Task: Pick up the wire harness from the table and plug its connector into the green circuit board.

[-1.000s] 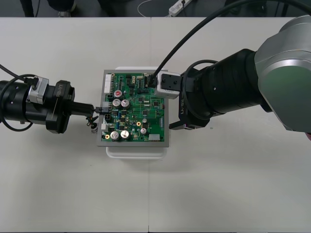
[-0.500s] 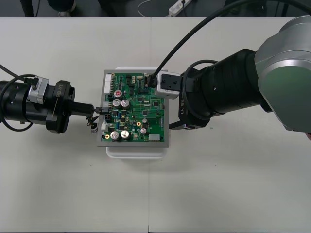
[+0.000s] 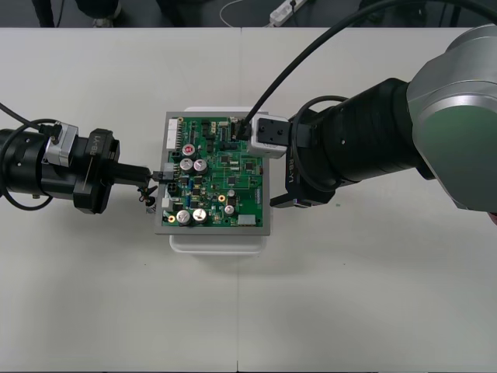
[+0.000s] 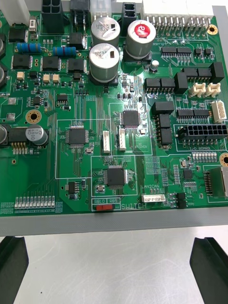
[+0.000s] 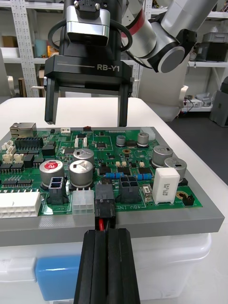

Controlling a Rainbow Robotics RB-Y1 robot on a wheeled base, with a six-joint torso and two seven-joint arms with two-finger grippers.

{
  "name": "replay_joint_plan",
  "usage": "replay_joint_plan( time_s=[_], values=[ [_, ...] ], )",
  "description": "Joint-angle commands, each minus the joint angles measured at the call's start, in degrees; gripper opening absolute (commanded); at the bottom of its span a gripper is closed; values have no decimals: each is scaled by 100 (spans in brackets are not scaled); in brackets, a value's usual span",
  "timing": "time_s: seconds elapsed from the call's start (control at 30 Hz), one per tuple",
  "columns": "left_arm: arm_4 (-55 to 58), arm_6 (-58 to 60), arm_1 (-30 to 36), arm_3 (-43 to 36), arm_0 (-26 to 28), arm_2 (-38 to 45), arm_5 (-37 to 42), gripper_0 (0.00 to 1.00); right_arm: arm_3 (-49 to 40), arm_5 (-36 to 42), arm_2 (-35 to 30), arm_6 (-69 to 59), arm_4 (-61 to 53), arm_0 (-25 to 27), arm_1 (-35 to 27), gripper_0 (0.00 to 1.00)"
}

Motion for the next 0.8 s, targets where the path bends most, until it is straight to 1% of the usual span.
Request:
replay_joint_plan(
  time_s=[0.03, 0.07, 0.1, 0.13, 0.17, 0.27, 0.43, 0.47, 0.5, 0.57, 0.63, 0.67, 0.7, 0.8],
  values=[
    [-19, -288, -125, -164, -272, -31, -135, 12, -197, -20, 19, 49, -3, 31, 75, 100],
    [-10, -288, -125, -164, -272, -31, -135, 28, -197, -20, 19, 67, -3, 31, 84, 100],
    [-10, -288, -125, -164, -272, -22, -135, 40, -197, -20, 19, 76, -12, 31, 75, 100],
    [-10, -280, -125, -164, -272, -14, -135, 56, -197, -20, 19, 76, -12, 31, 84, 100],
    [-10, -280, -107, -156, -272, -14, -135, 63, -197, -20, 19, 76, -12, 31, 75, 100],
    [-10, -271, -55, -156, -272, -14, -135, 67, -197, -20, 19, 76, -29, 48, 75, 100],
    [34, -280, 60, -77, -272, -14, -135, 67, -197, -20, 19, 76, -64, 48, 84, 100],
    [43, -288, 77, -68, -272, -14, -135, 69, -188, -20, 37, 76, -73, 48, 84, 100],
    [52, -297, 103, -50, -263, -14, -135, 75, -197, -20, 19, 76, -82, 48, 84, 100],
    [60, -324, 139, -33, -263, -22, -135, 82, -197, -20, 37, 67, -91, 66, 84, 100],
    [60, -324, 165, -24, -272, -14, -135, 86, -197, -20, 19, 76, -99, 66, 84, 100],
    [69, -315, 165, -24, -263, -14, -135, 96, -197, -20, 37, 76, -91, 66, 84, 100],
    [69, -306, 174, -15, -263, -5, -135, 100, -197, -20, 19, 67, -99, 66, 84, 100],
    [69, -297, 174, 38, -263, 48, -135, 100, -197, -20, 19, 58, -91, 66, 84, 100]
  ],
)
